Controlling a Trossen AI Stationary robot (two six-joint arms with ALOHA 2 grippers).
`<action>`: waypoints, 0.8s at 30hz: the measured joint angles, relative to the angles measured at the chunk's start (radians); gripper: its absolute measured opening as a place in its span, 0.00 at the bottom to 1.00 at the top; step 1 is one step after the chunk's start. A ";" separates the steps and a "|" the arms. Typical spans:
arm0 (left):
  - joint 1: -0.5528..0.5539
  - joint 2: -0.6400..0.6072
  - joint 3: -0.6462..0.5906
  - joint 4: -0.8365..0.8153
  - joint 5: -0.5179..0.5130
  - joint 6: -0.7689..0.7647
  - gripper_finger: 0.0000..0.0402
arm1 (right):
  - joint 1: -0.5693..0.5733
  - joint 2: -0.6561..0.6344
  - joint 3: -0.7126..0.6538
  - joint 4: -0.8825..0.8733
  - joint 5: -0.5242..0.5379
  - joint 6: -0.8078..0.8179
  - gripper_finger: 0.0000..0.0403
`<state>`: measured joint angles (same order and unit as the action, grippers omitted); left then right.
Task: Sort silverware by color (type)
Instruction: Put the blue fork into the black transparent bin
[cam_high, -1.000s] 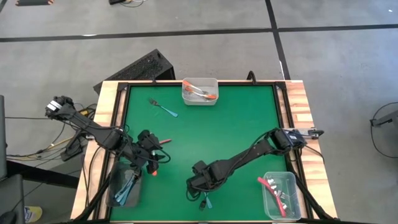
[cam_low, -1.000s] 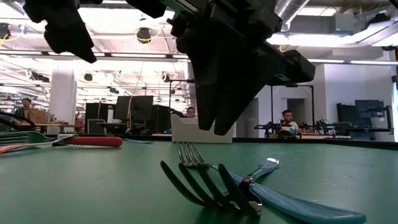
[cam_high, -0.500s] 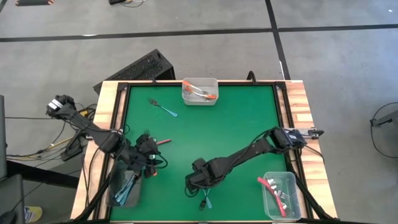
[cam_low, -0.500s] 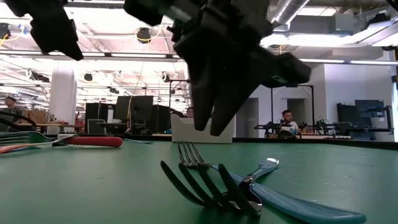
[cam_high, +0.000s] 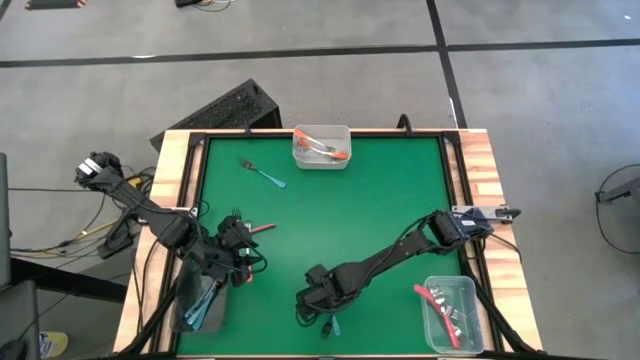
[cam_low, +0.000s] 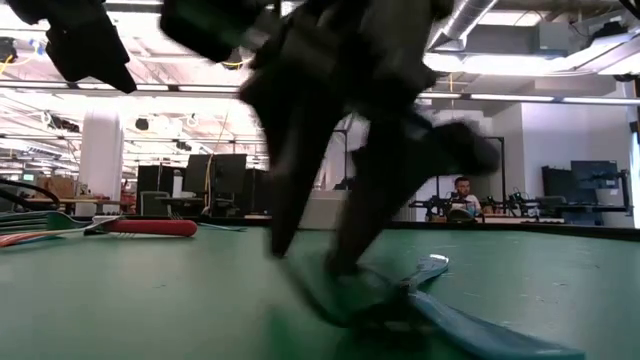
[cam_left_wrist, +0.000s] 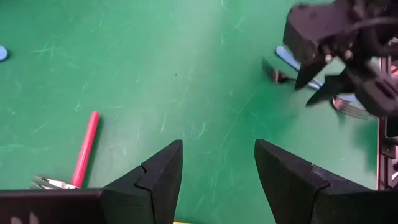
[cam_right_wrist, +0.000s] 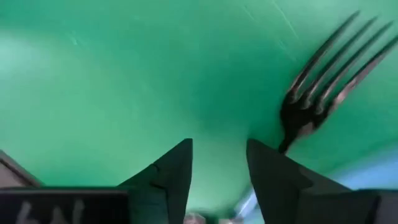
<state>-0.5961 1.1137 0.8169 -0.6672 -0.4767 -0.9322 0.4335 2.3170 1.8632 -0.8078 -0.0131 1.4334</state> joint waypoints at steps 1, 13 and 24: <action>0.000 0.000 0.000 0.000 0.001 -0.004 0.47 | 0.000 0.015 0.003 -0.002 -0.015 0.011 0.46; 0.000 0.000 0.000 0.004 0.007 -0.025 0.47 | 0.005 -0.003 -0.002 -0.066 0.006 -0.016 0.28; 0.000 0.000 0.000 0.003 0.002 -0.038 0.47 | 0.037 -0.044 -0.005 -0.246 -0.026 0.100 0.41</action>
<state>-0.5964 1.1141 0.8169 -0.6642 -0.4750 -0.9699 0.4706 2.2730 1.8584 -1.0538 -0.0392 1.5331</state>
